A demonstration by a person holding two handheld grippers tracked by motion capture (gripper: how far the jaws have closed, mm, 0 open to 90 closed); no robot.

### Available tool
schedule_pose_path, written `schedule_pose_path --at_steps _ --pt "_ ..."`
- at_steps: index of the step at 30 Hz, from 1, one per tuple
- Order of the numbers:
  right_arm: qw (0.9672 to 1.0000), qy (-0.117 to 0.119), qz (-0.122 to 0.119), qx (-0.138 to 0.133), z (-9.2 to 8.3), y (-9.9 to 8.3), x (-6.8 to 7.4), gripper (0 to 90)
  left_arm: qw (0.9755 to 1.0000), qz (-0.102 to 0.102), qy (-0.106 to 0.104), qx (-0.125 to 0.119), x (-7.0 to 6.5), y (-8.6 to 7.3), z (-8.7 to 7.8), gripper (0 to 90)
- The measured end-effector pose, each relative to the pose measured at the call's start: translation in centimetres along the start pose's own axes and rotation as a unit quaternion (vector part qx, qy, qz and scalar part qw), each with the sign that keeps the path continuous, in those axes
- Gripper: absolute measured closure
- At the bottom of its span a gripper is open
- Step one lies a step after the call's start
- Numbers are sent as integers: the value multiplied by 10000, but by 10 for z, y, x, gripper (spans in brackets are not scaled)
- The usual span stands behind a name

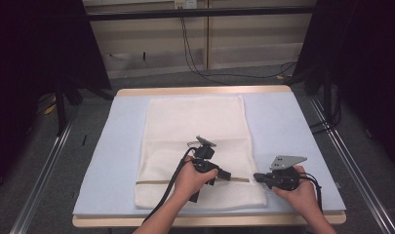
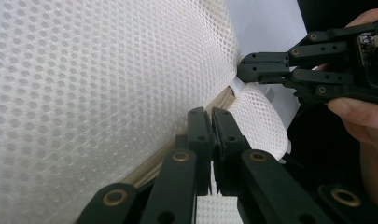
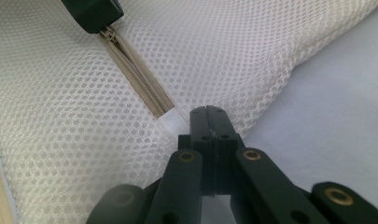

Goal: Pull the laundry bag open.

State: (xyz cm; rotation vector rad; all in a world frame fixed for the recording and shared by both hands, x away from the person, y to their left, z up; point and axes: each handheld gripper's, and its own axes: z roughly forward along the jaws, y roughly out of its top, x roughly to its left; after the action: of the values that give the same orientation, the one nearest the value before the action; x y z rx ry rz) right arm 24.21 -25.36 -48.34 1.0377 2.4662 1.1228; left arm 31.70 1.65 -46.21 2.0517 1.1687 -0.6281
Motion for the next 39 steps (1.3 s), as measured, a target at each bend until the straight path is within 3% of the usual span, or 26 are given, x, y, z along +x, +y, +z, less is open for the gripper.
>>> schedule_pose_path --at_steps 4,20,32,34,37,39 --pt "10000 17 -11 -1 0 0 -1 900 9999 19 111 -22 1 -1 -5 873" --pt "10000 5 3 -5 0 0 0 900 10000 -8 69 -41 1 -3 -12 873" --pt "10000 14 19 -12 0 0 0 900 9998 85 193 7 2 -4 -21 873" --pt "10000 27 24 -12 0 0 -1 900 9999 -9 153 -52 1 -4 -21 873" --pt "10000 28 28 -15 0 0 -1 900 9997 10 215 -68 3 -4 -23 873" --pt "10000 41 28 -22 0 -1 -1 900 9999 -31 135 -64 4 -4 -25 873"
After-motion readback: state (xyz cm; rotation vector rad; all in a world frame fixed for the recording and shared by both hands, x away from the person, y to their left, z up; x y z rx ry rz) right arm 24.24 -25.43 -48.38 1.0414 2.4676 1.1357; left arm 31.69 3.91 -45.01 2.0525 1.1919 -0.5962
